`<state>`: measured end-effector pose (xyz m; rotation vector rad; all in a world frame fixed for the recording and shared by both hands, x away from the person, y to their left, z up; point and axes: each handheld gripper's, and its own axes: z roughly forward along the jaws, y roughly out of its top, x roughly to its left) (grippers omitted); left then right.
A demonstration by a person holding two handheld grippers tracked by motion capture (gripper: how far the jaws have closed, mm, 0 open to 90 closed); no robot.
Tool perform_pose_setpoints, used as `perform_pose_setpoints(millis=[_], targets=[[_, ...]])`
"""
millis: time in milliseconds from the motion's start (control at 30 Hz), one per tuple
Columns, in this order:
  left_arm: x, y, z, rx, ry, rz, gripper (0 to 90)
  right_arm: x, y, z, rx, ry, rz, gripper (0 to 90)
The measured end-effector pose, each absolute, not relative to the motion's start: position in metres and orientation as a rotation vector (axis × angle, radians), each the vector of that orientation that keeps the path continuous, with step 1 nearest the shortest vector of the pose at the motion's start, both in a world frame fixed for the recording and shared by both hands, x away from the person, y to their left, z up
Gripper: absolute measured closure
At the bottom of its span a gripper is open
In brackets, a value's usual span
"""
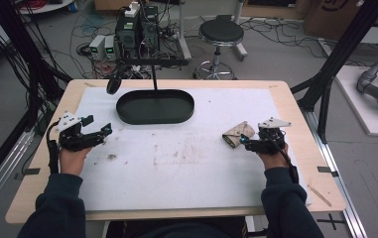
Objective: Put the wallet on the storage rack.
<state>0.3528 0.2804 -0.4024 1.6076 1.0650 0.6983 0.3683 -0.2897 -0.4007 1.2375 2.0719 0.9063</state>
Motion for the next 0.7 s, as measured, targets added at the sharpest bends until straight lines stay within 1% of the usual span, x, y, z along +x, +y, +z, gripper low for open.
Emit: perform_pose_setpoints(millis=[67,100,200,333,533,700], targets=[[0.353,0.281,-0.403,1.612,1.066,0.697,21.2,0.377,-0.284,-0.402,1.335,2.037,0.85,24.1],[0.353,0.28,-0.403,1.615,1.067,0.694,21.3,0.381,-0.281,-0.404,1.384,2.008,0.84,22.2],[0.354,0.279,-0.404,1.624,1.065,0.69,21.8,0.393,-0.279,-0.409,1.518,1.956,0.892,21.4],[0.355,0.279,-0.405,1.63,1.071,0.686,22.0,0.402,-0.275,-0.416,1.593,1.938,0.906,21.4],[0.355,0.28,-0.405,1.628,1.073,0.688,22.7,0.412,-0.267,-0.424,1.67,1.927,0.87,21.2],[0.355,0.279,-0.405,1.639,1.075,0.684,23.0,0.418,-0.259,-0.429,1.578,1.981,0.857,21.3]])
